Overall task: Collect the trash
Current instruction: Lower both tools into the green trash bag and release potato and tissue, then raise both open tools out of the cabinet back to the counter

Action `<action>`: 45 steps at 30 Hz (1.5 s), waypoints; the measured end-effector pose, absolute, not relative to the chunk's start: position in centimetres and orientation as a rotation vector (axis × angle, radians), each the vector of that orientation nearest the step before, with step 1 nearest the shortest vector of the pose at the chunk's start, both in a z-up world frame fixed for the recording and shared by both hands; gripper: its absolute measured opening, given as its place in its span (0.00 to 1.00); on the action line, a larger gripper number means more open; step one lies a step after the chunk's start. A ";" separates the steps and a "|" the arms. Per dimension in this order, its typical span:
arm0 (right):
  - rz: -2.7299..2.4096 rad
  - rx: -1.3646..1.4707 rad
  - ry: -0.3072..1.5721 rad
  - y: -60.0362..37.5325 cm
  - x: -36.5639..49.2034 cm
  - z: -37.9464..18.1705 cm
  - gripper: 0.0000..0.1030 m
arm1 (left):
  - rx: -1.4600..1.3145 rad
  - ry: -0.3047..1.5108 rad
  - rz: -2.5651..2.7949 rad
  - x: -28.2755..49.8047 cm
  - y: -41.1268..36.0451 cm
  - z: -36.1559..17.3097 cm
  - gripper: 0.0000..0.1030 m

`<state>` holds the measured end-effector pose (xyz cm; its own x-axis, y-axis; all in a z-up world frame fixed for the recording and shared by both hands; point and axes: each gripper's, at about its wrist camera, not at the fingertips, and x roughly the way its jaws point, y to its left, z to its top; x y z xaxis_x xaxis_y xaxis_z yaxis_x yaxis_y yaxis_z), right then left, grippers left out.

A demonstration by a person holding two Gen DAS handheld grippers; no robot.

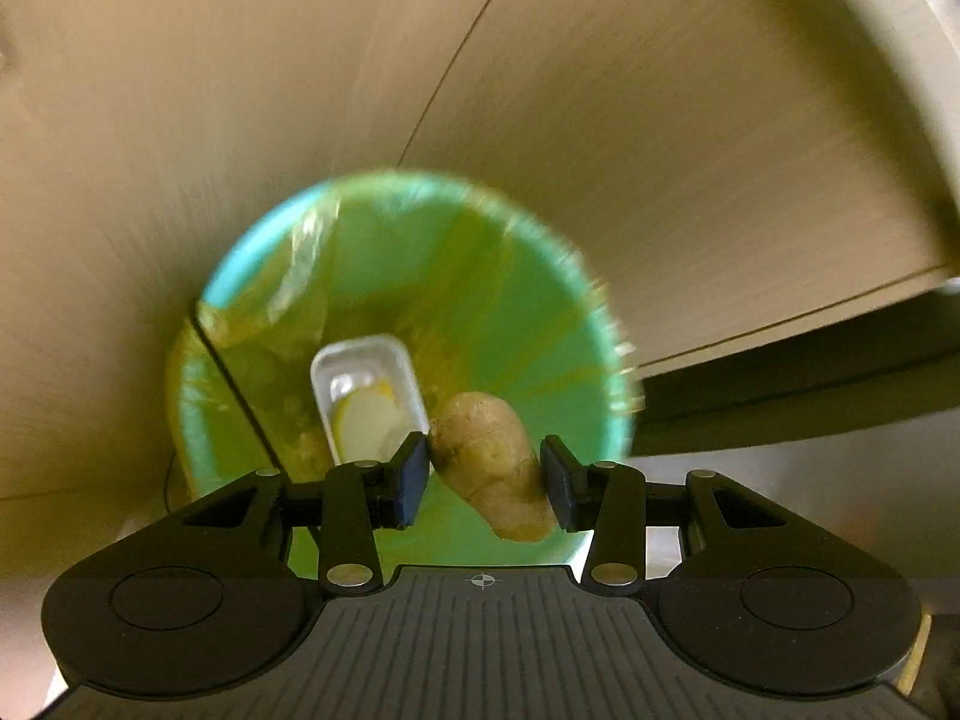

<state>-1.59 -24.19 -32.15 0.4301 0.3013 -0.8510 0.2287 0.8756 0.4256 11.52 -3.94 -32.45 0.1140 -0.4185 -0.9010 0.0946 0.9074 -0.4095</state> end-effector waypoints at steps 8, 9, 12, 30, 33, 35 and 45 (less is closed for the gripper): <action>-0.073 0.457 1.144 -27.4 -2.0 -33.3 0.07 | -0.297 1.564 -0.325 14.8 -6.7 -43.3 0.44; -0.081 0.452 1.145 -27.6 -1.9 -33.3 0.07 | -0.302 1.552 -0.318 14.8 -6.5 -43.2 0.45; -0.083 0.442 1.150 -27.7 -1.7 -33.4 0.07 | -0.348 1.489 -0.347 14.7 -5.6 -41.8 0.44; 0.072 0.305 1.158 -20.6 10.8 -36.3 0.10 | -0.475 1.304 -0.352 6.6 4.3 -30.5 0.44; 0.114 0.340 1.221 -19.8 13.9 -38.4 0.25 | -0.451 1.280 -0.355 5.9 5.7 -29.7 0.44; 0.124 0.366 1.257 -19.3 15.0 -39.4 0.28 | -0.451 1.274 -0.357 5.7 6.4 -29.5 0.44; 0.030 0.381 1.220 -19.8 13.0 -35.9 0.33 | -0.484 1.199 -0.383 5.9 8.0 -25.7 0.44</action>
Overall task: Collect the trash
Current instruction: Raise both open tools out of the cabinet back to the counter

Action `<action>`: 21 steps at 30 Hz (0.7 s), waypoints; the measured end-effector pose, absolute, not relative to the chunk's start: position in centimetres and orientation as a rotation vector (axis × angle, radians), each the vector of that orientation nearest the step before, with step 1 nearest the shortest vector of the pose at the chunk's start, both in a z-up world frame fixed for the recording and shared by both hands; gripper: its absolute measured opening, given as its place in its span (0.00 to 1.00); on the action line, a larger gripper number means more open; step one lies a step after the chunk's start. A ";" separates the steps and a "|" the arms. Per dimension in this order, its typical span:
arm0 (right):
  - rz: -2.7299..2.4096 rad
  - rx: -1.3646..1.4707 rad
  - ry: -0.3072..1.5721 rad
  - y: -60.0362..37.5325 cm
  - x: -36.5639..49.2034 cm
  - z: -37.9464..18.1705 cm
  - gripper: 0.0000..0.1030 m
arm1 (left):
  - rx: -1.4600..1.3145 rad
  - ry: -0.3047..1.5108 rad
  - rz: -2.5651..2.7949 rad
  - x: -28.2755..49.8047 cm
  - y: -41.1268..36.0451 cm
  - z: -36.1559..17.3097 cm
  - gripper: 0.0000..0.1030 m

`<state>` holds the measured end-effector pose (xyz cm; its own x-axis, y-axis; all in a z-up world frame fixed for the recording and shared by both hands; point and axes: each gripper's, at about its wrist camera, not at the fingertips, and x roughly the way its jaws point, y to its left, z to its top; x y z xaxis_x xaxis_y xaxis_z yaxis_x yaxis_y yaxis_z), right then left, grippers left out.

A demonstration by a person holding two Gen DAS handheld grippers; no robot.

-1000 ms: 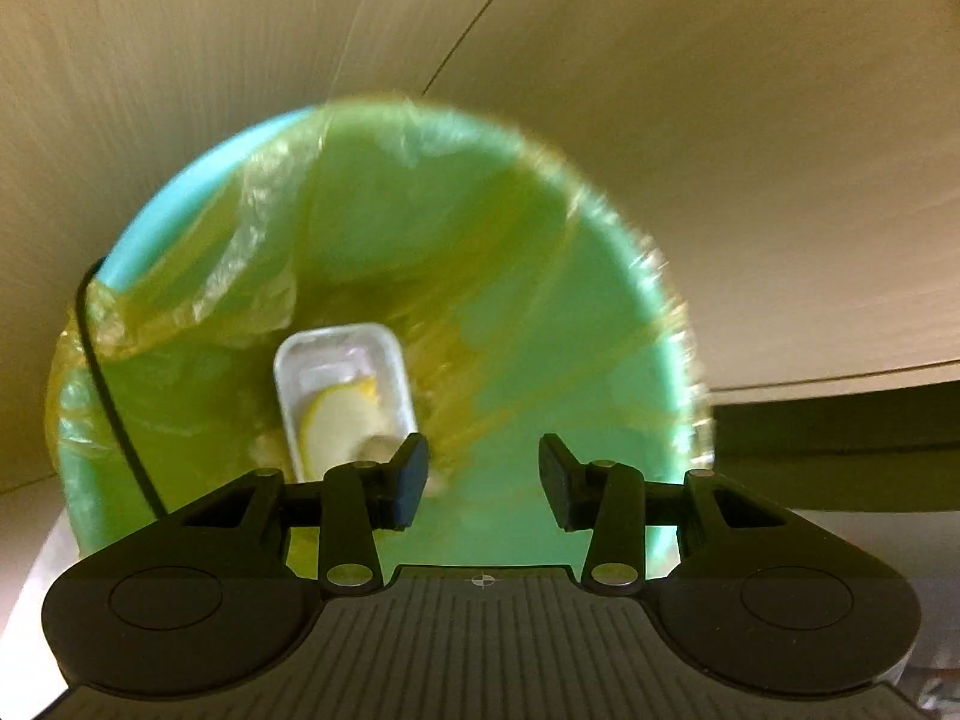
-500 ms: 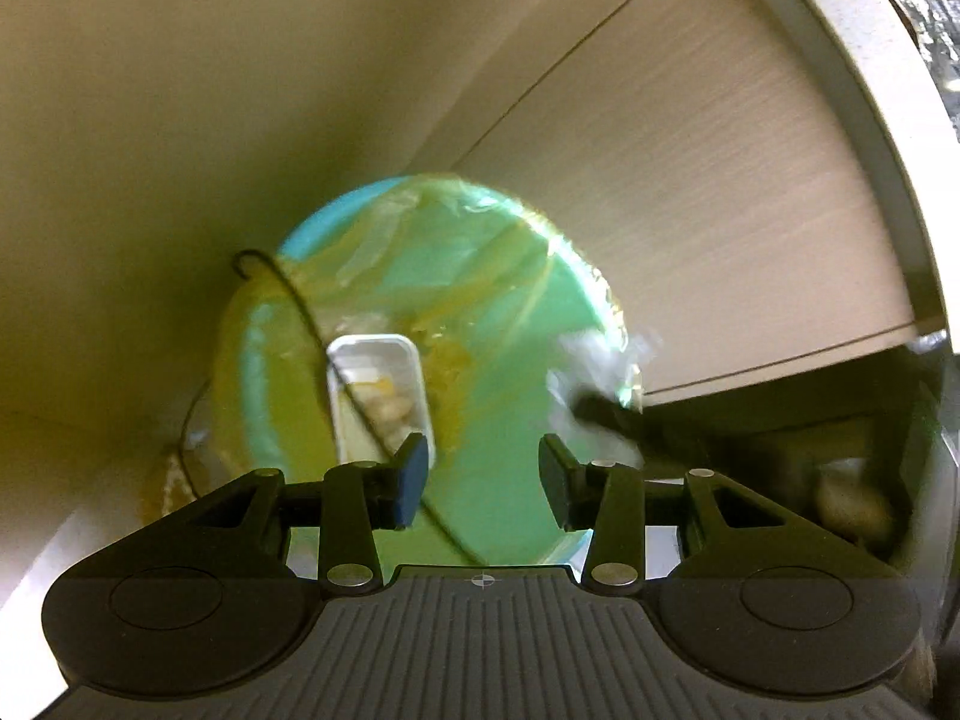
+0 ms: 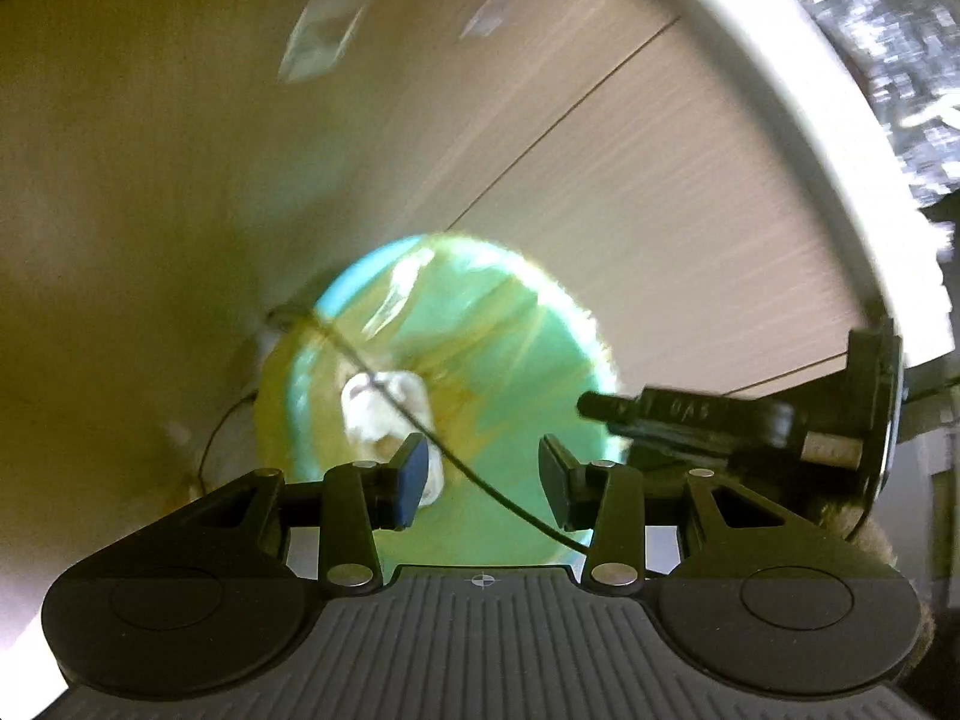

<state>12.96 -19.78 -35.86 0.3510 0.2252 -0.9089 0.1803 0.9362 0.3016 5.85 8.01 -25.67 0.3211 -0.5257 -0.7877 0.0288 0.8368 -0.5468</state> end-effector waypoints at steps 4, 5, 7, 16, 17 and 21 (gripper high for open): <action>0.037 0.436 1.140 -19.6 12.5 -30.8 0.33 | -0.471 1.068 -0.446 6.4 8.0 -19.0 0.44; 0.048 0.453 1.115 -19.4 12.4 -29.1 0.33 | -0.474 1.028 -0.450 6.5 8.3 -17.2 0.44; 0.094 0.501 1.047 -18.6 13.1 -25.3 0.33 | -0.487 0.934 -0.436 6.9 9.5 -13.1 0.44; 0.384 0.505 0.729 -11.6 19.0 -8.5 0.33 | -0.511 0.611 -0.212 11.1 17.8 -0.6 0.44; 0.397 0.466 0.703 -10.7 19.4 -6.9 0.33 | -0.518 0.593 -0.201 11.7 18.6 -0.4 0.44; 0.357 0.240 0.599 -6.8 21.6 -1.3 0.35 | -0.572 0.600 -0.206 13.9 20.5 -1.8 0.44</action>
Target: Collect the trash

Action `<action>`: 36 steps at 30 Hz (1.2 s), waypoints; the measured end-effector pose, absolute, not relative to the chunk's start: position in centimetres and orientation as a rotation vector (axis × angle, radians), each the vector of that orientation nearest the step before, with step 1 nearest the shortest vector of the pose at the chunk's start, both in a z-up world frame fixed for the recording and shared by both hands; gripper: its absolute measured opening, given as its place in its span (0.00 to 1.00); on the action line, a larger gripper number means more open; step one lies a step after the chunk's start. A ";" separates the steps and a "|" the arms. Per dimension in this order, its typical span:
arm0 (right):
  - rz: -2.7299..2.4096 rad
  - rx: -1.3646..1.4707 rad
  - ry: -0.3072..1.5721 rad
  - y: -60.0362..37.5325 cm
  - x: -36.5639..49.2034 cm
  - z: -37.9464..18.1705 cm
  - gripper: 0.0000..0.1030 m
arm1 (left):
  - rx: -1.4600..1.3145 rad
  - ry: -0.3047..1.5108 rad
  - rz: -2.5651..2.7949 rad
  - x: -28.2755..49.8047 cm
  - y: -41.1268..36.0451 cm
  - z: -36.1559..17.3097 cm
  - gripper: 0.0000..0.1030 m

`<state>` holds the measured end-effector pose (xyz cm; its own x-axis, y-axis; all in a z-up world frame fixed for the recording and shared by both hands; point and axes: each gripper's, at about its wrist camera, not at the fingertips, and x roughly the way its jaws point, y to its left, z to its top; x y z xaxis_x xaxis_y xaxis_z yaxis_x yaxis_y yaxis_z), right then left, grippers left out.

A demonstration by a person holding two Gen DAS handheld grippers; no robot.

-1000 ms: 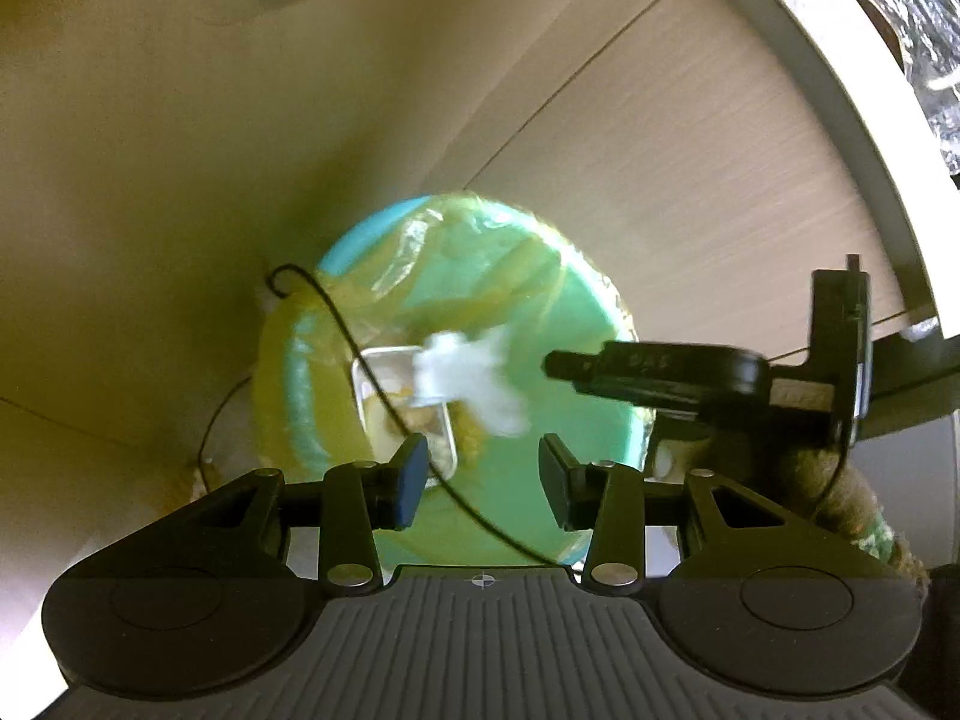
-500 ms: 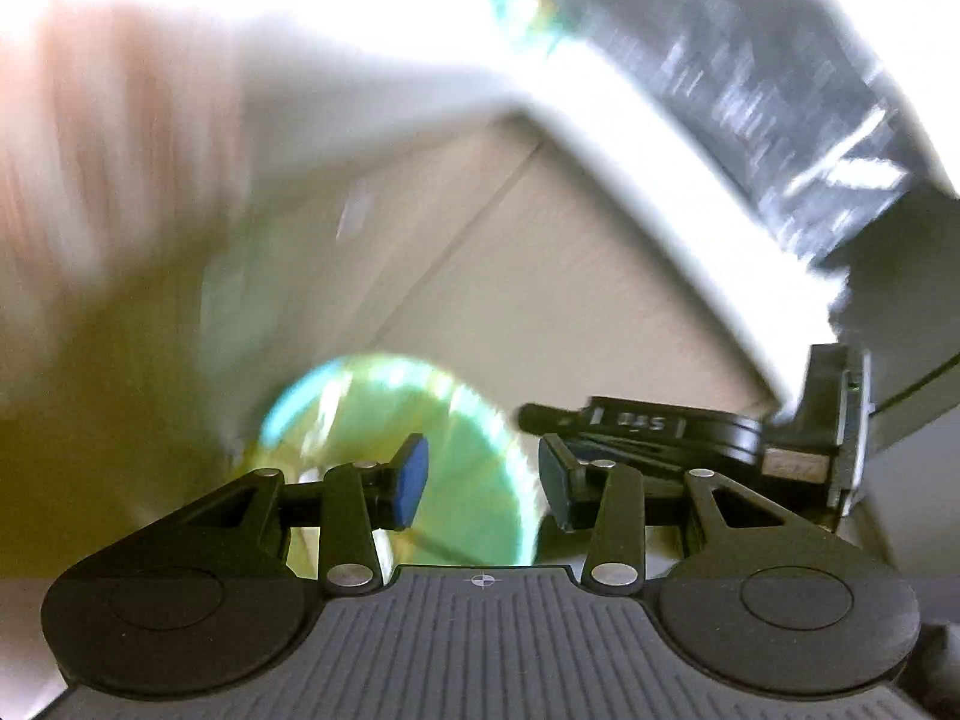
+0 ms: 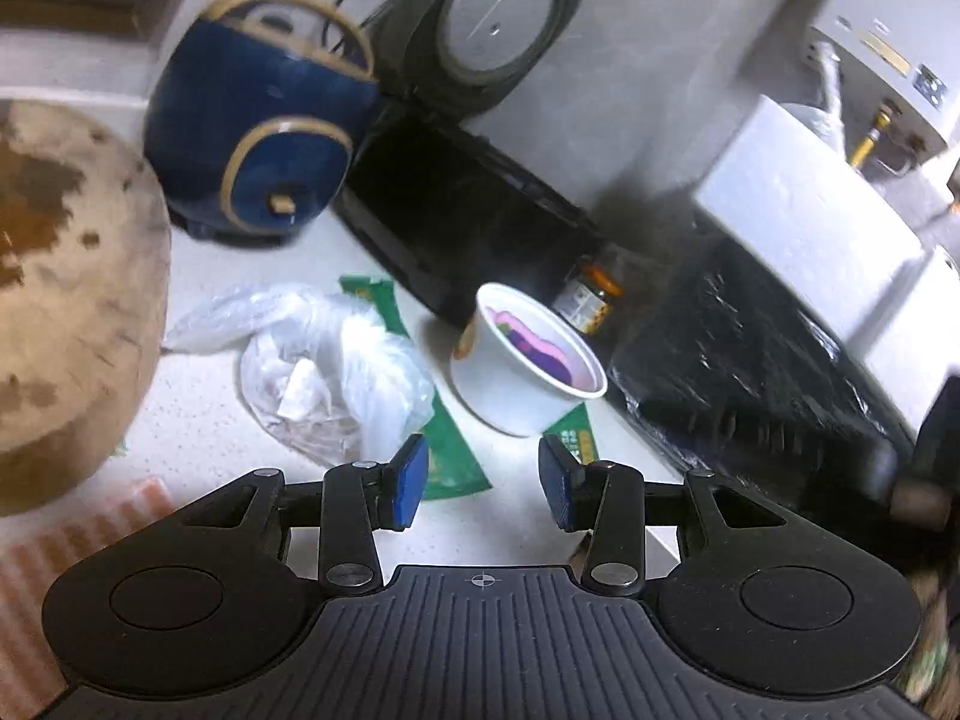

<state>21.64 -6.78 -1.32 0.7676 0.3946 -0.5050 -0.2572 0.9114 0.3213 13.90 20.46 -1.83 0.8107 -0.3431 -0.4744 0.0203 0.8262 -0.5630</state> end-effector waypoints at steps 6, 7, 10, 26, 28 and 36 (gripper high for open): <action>0.161 0.127 0.626 -4.6 28.5 0.3 0.36 | -0.656 0.707 -0.314 16.4 20.0 -5.6 0.44; 0.143 0.115 0.642 -4.3 29.7 0.0 0.36 | -0.649 0.717 -0.328 16.7 19.6 -5.9 0.44; 0.101 0.041 0.663 -4.2 32.3 -1.1 0.36 | -0.664 0.746 -0.340 17.4 18.8 -6.7 0.44; 0.259 0.130 0.739 -7.4 30.5 -6.7 0.25 | -0.619 0.705 -0.207 19.5 14.8 -4.2 0.44; 0.282 0.108 0.758 -7.2 30.1 -7.2 0.25 | -0.615 0.699 -0.217 20.0 14.2 -4.1 0.44; 0.291 0.086 0.769 -7.8 27.7 -6.6 0.26 | -0.659 0.723 -0.205 22.1 14.1 -5.1 0.44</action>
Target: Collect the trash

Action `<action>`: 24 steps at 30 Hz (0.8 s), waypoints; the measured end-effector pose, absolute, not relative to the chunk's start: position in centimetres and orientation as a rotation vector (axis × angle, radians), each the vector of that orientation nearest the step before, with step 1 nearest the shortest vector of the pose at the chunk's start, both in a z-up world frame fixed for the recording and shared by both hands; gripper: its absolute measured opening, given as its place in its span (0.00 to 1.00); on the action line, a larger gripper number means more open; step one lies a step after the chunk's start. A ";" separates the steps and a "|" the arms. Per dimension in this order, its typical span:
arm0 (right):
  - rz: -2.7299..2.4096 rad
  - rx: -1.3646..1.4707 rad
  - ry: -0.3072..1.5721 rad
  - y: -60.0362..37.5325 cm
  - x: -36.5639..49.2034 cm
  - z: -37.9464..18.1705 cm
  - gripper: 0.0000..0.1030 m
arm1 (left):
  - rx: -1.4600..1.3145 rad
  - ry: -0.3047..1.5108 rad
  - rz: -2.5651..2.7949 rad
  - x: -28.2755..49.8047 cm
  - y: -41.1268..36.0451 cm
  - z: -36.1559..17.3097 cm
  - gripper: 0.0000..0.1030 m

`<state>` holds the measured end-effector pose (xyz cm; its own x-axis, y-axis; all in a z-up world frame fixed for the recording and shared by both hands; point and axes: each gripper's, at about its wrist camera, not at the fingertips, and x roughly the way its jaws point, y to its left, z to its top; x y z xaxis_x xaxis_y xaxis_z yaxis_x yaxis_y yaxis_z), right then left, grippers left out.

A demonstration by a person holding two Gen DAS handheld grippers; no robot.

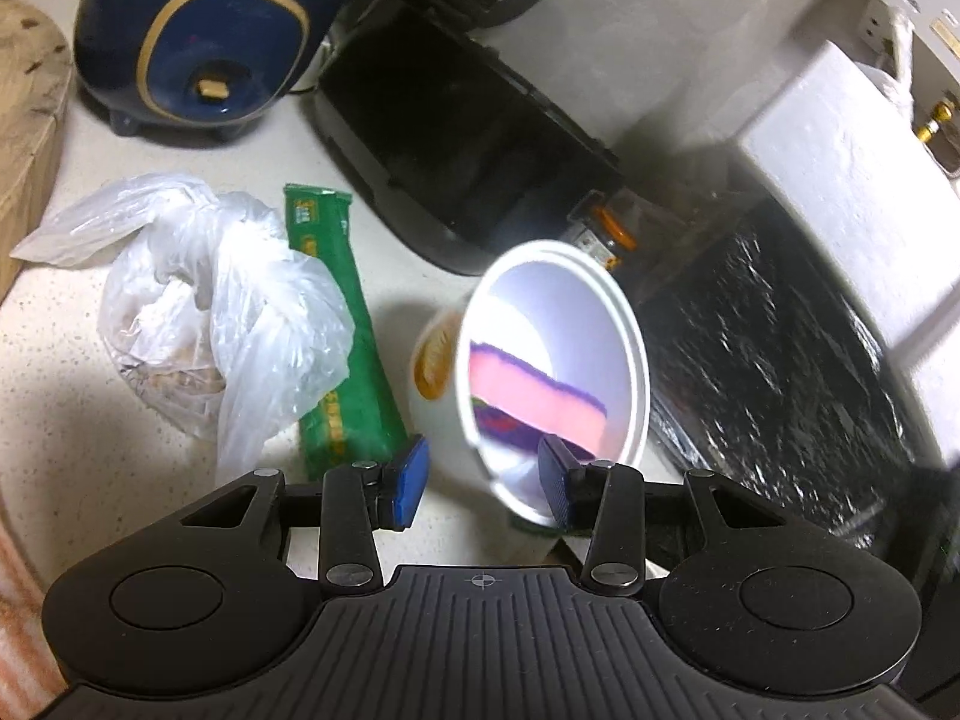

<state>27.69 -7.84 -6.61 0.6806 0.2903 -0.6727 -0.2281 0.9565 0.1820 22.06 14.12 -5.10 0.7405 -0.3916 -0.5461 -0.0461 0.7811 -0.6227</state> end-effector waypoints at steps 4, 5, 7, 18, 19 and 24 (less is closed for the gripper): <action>0.285 -0.019 0.656 -8.0 26.1 -4.9 0.27 | -0.652 0.700 -0.217 21.9 15.1 -4.6 0.44; 0.294 -0.063 0.621 -7.8 25.7 -4.3 0.29 | -0.661 0.694 -0.216 21.9 15.5 -4.7 0.44; 0.320 -0.169 0.571 -7.0 25.2 -3.5 0.29 | -0.687 0.692 -0.208 21.8 16.1 -5.1 0.44; 0.394 -0.434 0.573 -3.4 27.3 -3.4 0.50 | -0.719 0.725 -0.206 21.5 16.8 -6.5 0.44; 0.407 -0.408 0.602 -3.5 27.4 -3.7 0.50 | -0.715 0.730 -0.201 21.6 16.7 -6.5 0.44; 0.491 -0.277 0.672 -4.5 26.1 -4.9 0.50 | -0.641 0.761 -0.155 22.2 15.9 -6.6 0.44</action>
